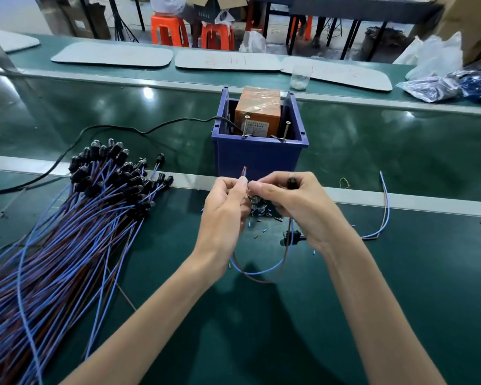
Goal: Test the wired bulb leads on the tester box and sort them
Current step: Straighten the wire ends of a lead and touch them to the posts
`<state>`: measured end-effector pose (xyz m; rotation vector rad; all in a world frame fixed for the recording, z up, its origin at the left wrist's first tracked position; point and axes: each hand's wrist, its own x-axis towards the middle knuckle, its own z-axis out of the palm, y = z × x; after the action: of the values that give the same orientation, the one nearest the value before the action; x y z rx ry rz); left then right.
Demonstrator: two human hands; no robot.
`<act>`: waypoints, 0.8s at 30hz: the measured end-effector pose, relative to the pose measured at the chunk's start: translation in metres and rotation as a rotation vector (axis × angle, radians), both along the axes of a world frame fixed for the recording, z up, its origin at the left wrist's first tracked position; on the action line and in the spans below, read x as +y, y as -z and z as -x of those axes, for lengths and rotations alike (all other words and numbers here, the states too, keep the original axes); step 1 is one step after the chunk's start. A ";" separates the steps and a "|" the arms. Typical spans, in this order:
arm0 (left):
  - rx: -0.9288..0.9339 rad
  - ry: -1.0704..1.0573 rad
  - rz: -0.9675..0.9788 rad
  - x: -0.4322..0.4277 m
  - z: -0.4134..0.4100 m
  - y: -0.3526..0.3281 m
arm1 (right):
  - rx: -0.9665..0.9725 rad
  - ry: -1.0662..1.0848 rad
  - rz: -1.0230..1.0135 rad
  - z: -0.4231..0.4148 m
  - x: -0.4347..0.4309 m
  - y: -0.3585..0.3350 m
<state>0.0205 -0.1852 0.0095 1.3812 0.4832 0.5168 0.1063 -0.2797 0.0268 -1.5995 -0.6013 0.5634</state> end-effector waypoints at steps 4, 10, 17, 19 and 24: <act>-0.104 -0.122 0.045 -0.002 -0.001 0.000 | 0.015 0.021 0.024 0.004 0.007 0.000; -0.204 -0.198 0.076 -0.002 -0.015 -0.012 | 0.139 -0.086 0.033 0.010 0.011 -0.005; -0.169 -0.223 0.102 -0.007 -0.039 -0.023 | 0.017 -0.038 -0.009 0.008 0.009 -0.002; -0.163 -0.218 0.154 -0.005 -0.040 -0.019 | 0.006 -0.028 -0.048 0.008 0.008 -0.001; -0.153 -0.181 0.319 0.001 -0.043 -0.012 | -0.001 0.085 -0.056 0.005 0.010 0.004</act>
<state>0.0633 -0.1845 0.0211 0.9901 0.5429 0.6571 0.1016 -0.2698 0.0226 -1.5650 -0.5425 0.4792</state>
